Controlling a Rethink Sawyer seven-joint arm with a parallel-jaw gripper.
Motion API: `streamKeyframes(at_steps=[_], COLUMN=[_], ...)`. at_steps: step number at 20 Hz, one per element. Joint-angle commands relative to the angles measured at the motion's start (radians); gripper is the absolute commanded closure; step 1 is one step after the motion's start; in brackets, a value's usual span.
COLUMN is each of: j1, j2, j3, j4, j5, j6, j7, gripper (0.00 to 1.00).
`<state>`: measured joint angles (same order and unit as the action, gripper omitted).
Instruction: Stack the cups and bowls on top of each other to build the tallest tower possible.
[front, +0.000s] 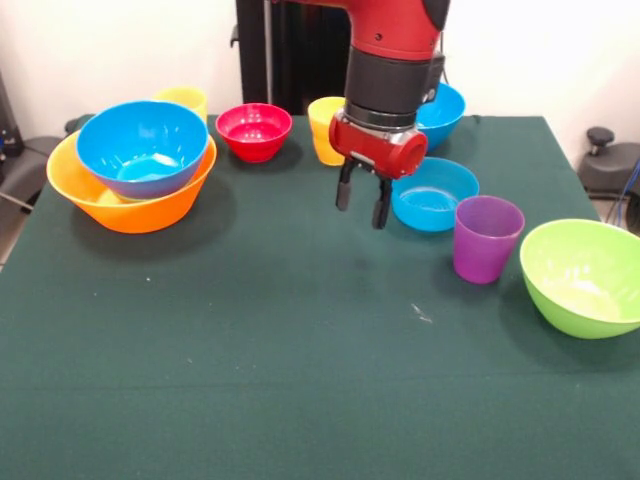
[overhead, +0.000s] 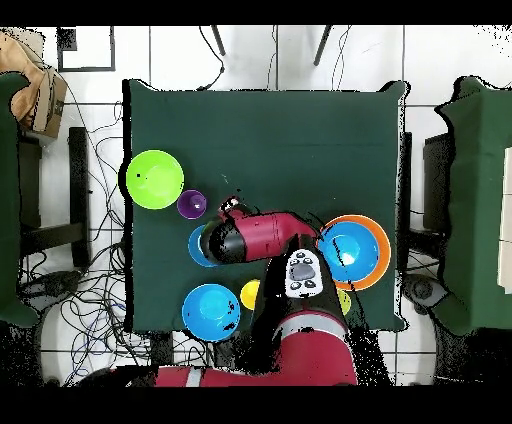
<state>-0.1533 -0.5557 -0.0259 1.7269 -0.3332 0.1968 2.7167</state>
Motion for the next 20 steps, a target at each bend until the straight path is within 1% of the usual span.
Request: streamKeyframes(at_steps=[1, 4, 5, 10, 20], j1=[0.038, 0.076, 0.079, 0.080, 0.090], j2=[0.045, 0.037, 0.035, 0.013, -0.002], j3=[-0.036, -0.067, -0.069, -0.063, -0.064], j4=[-0.082, -0.081, -0.084, -0.082, -0.095], j5=[0.077, 0.104, 0.112, 0.151, 0.215], j6=[0.058, 0.060, 0.066, 0.098, 0.140], j7=[0.114, 0.114, 0.109, 0.081, 0.056], gripper=[0.00, 0.00, 0.00, 0.00, 0.00])
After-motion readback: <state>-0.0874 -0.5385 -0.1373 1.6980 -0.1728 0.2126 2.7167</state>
